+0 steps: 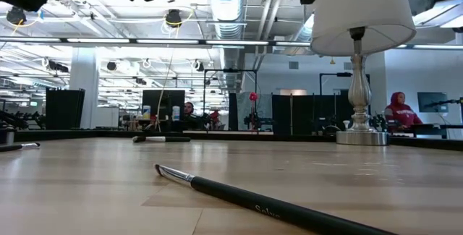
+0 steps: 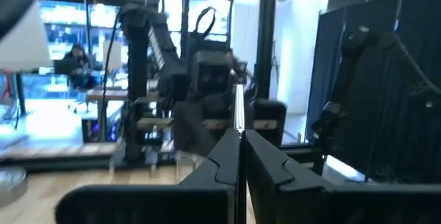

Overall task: Pick & Place Makeup Brushes
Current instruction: Put the black liner brush into the transparent organizer

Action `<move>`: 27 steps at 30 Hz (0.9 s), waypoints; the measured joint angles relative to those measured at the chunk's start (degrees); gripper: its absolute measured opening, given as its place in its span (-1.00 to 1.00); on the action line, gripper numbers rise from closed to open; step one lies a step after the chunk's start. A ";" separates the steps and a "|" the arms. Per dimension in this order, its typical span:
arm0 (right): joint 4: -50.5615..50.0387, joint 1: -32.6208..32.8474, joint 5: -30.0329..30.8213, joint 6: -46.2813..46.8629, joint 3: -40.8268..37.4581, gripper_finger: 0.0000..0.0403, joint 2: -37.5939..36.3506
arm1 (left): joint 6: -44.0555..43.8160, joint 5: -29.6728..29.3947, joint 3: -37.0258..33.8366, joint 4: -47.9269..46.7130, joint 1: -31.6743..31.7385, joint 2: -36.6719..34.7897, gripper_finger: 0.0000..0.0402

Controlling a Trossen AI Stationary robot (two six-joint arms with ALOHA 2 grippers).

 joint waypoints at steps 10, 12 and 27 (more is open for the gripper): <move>8.85 -1.60 -3.34 -1.42 0.07 -0.40 5.79 | 0.55 3.13 3.98 14.60 1.64 15.08 -0.94; 10.99 -1.60 -3.46 -2.18 0.05 -0.40 7.58 | 0.48 3.11 5.84 14.88 1.93 17.94 -0.94; 12.44 -1.49 -3.42 -3.52 1.18 -0.40 9.38 | -0.10 4.97 12.53 14.98 2.19 25.25 -0.94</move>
